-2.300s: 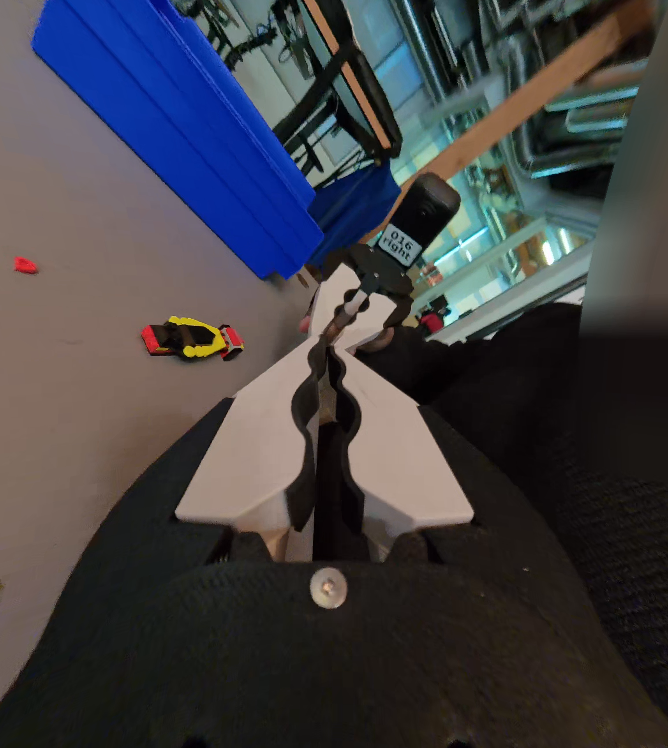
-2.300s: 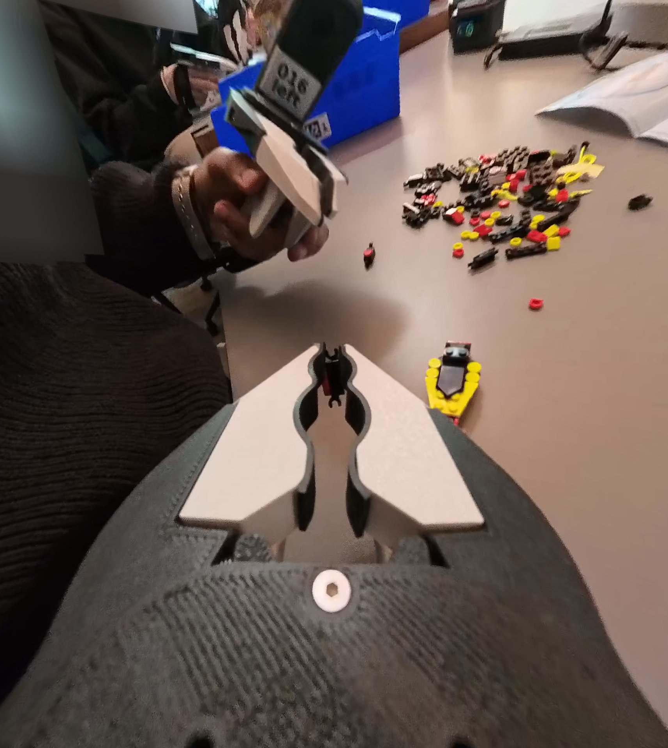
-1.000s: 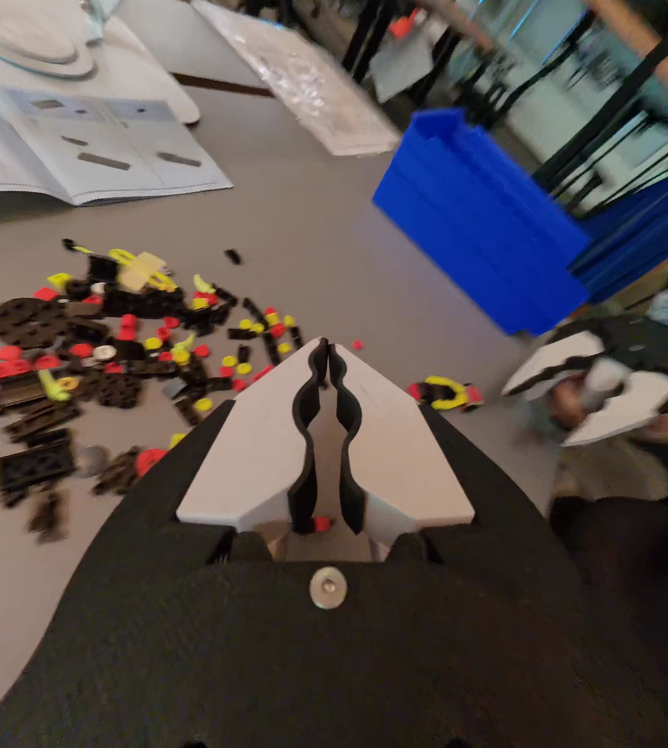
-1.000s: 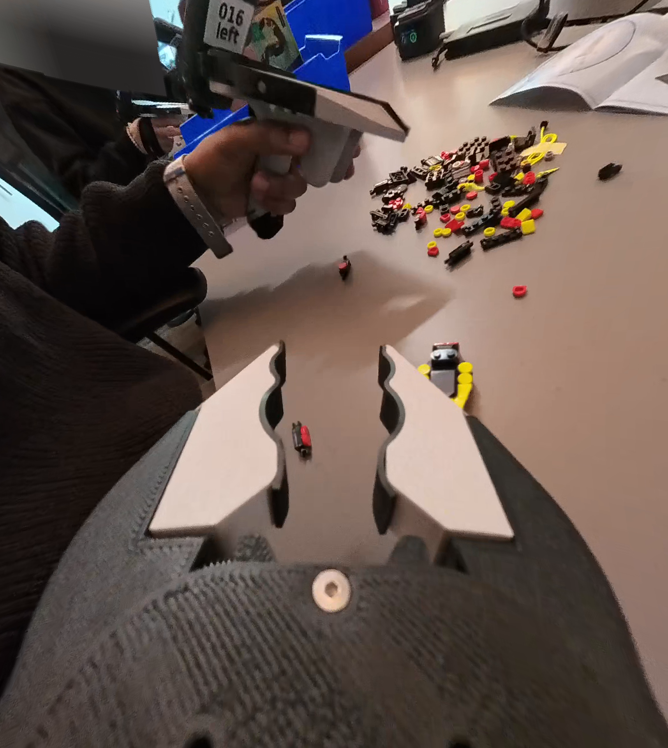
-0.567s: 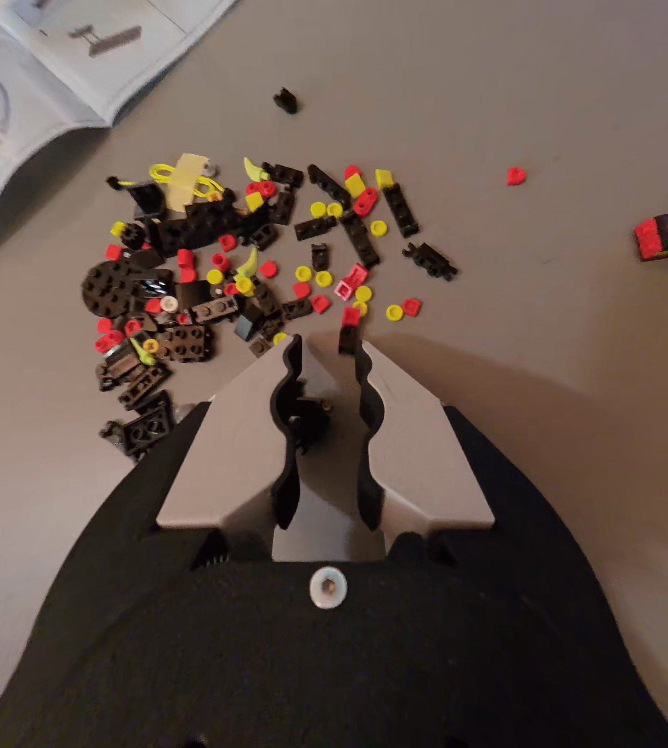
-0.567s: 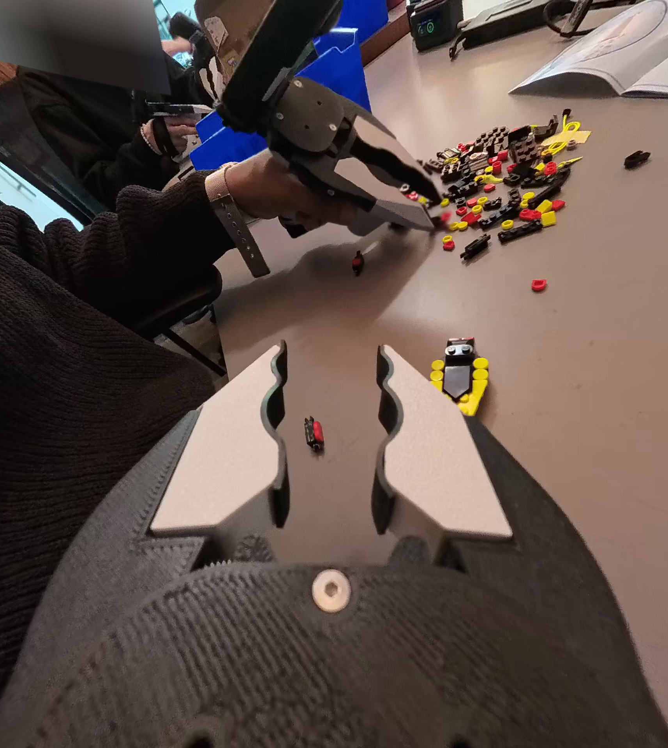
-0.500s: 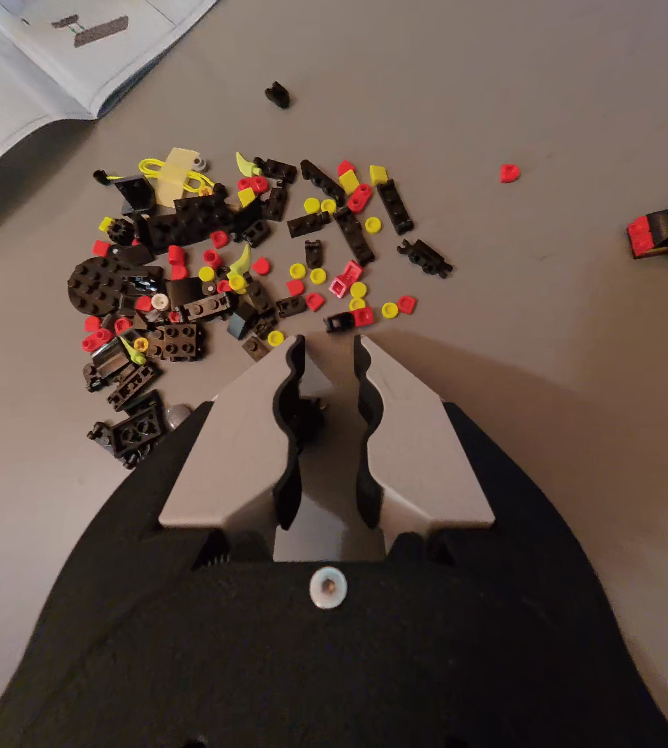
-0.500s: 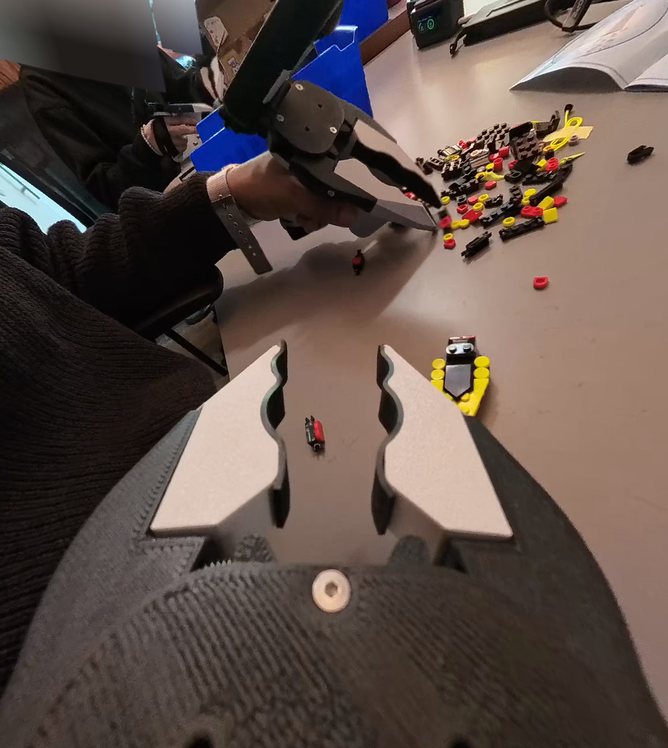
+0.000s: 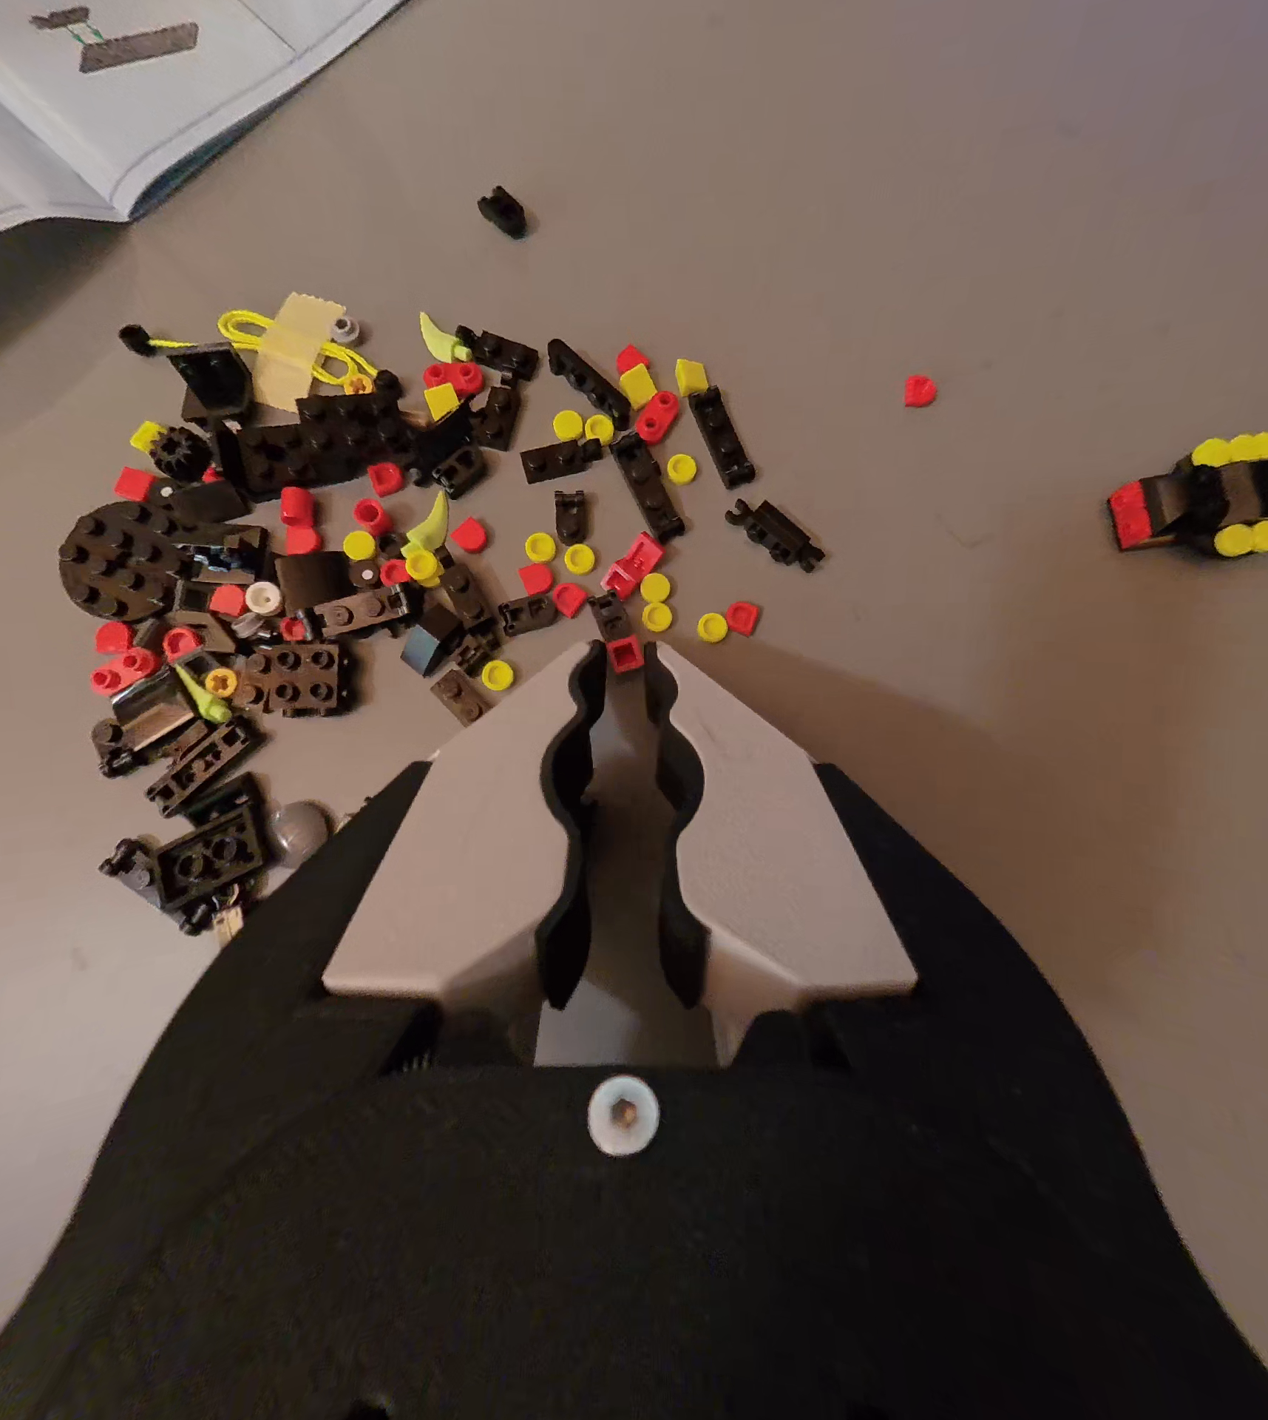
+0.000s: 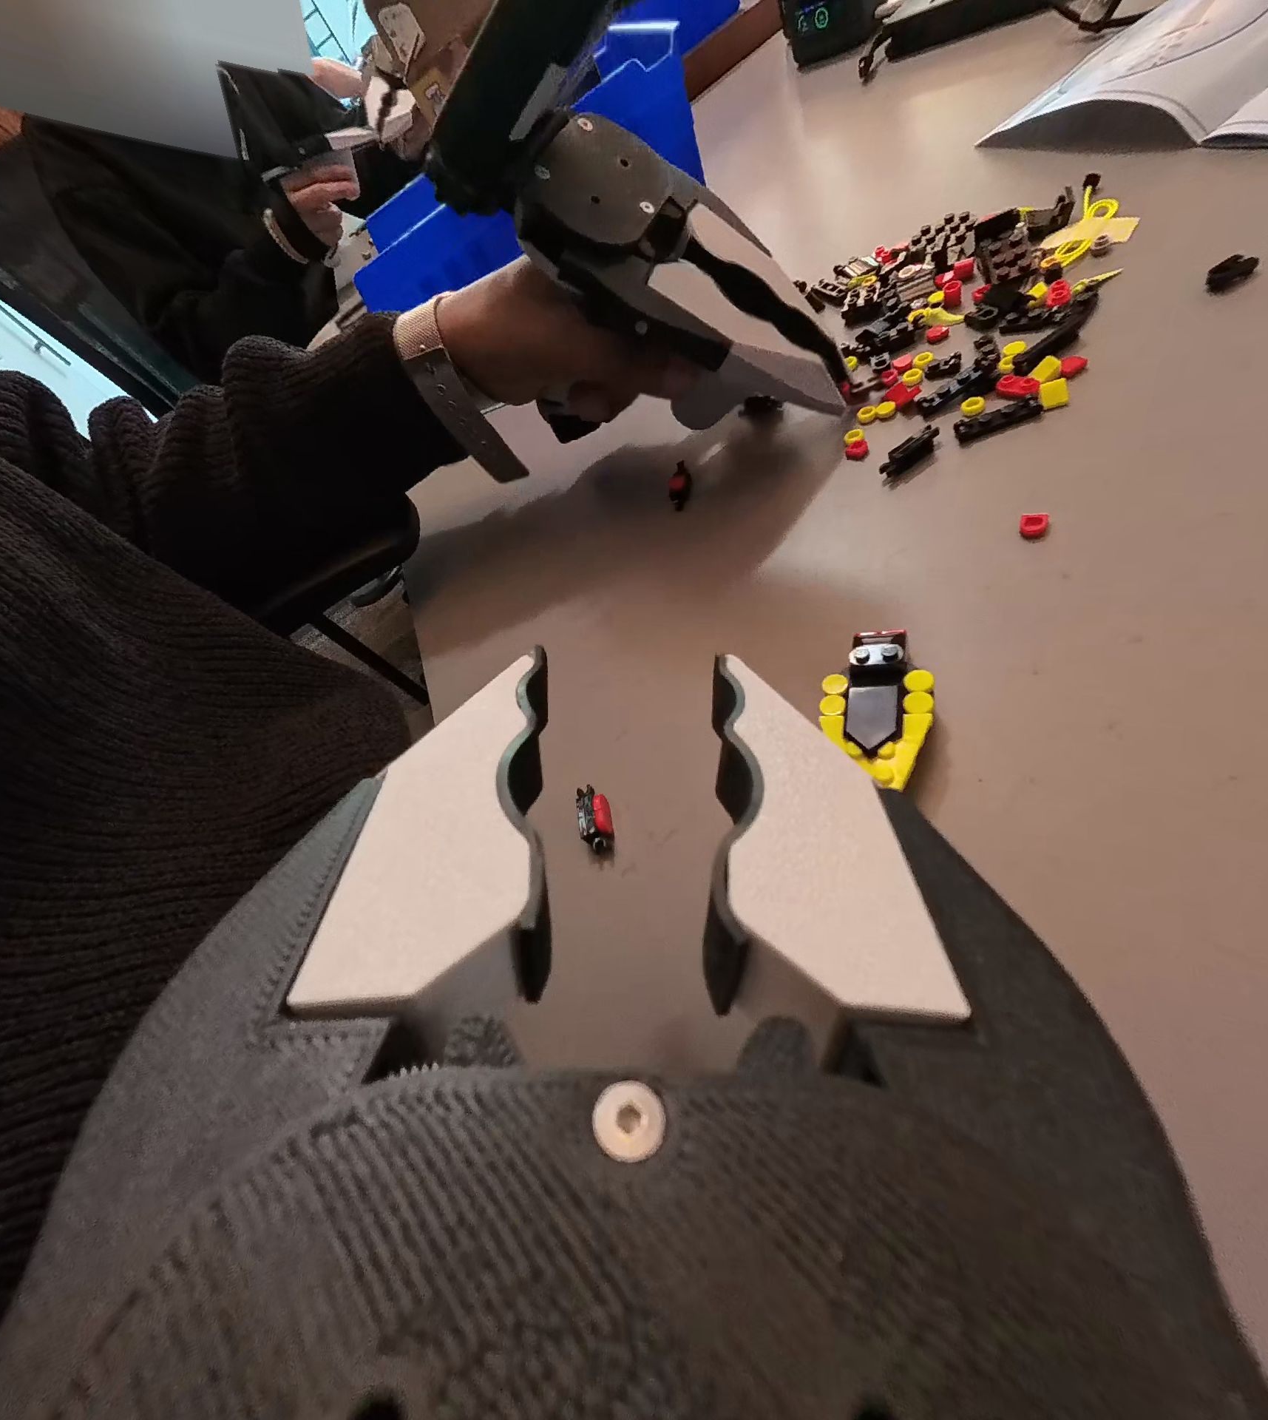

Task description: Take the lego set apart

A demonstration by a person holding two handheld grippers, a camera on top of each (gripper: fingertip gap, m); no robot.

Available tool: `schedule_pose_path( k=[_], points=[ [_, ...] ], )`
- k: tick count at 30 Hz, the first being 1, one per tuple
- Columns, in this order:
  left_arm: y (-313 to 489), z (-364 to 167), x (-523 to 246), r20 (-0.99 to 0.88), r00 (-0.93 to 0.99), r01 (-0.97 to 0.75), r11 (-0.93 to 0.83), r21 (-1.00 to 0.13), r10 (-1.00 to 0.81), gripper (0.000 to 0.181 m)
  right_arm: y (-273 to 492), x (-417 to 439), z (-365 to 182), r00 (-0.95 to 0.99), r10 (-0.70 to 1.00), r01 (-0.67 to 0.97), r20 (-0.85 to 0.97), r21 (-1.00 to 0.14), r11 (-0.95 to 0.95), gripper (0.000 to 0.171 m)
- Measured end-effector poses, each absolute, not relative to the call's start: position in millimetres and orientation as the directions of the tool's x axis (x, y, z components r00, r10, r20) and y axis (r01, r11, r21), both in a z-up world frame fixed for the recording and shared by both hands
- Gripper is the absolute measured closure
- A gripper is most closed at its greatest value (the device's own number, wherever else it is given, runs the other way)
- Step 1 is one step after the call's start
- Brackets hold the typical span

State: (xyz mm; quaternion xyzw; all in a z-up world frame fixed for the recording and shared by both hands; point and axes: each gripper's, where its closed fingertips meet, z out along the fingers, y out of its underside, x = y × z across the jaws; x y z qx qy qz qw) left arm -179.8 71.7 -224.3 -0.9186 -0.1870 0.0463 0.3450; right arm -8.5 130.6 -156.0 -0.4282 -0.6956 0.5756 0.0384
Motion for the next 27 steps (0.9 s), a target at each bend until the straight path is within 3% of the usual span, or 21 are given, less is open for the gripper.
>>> schedule_pose_path(
  k=[4, 6, 9, 10, 15, 19, 21, 23, 27],
  points=[
    [72.2, -207.1, -170.1, 0.078, 0.936, 0.295, -0.640, -0.710, 0.345, 0.176, 132.3, -9.6, -155.9, -0.627, 0.646, 0.549, -0.436, -0.835, -0.031, 0.129],
    [81.1, -189.5, -140.9, 0.145, 0.967, 0.246, -0.612, -0.752, 0.211, 0.176, 134.2, -10.2, -153.7, -0.630, 0.649, 0.538, -0.428, -0.842, -0.033, 0.130],
    [96.7, -167.3, -88.2, 0.237, 0.972, 0.187, -0.583, -0.791, -0.009, 0.176, 133.3, -4.7, -148.9, -0.664, 0.618, 0.525, -0.422, -0.851, -0.016, 0.155],
    [101.9, -163.2, -73.0, 0.265, 0.963, 0.184, -0.578, -0.795, -0.057, 0.176, 132.8, -3.7, -146.8, -0.673, 0.609, 0.518, -0.420, -0.855, -0.018, 0.157],
    [121.6, -139.1, -4.2, 0.514, 0.821, 0.330, -0.528, -0.783, -0.249, 0.176, 135.0, -0.8, -137.7, -0.702, 0.576, 0.494, -0.419, -0.869, -0.030, 0.142],
    [123.1, -116.1, 27.0, 0.744, 0.563, 0.539, -0.523, -0.660, -0.359, 0.176, 127.3, 25.1, -114.5, -0.841, 0.425, 0.378, -0.335, -0.926, 0.018, 0.130],
    [122.2, -107.1, 36.0, 0.831, 0.389, 0.630, -0.543, -0.555, -0.398, 0.177, 125.6, 31.7, -104.0, -0.885, 0.422, 0.246, -0.199, -0.967, 0.060, 0.137],
    [120.8, -104.2, 42.4, 0.869, 0.273, 0.661, -0.576, -0.481, -0.412, 0.177, 125.0, 36.1, -108.4, -0.899, 0.427, 0.174, -0.096, -0.974, 0.147, 0.144],
    [112.8, -105.4, 55.0, 0.906, 0.117, 0.635, -0.670, -0.384, -0.408, 0.177, 126.3, 44.4, -122.2, -0.918, 0.397, 0.136, -0.020, -0.954, 0.266, 0.141]
  ],
)
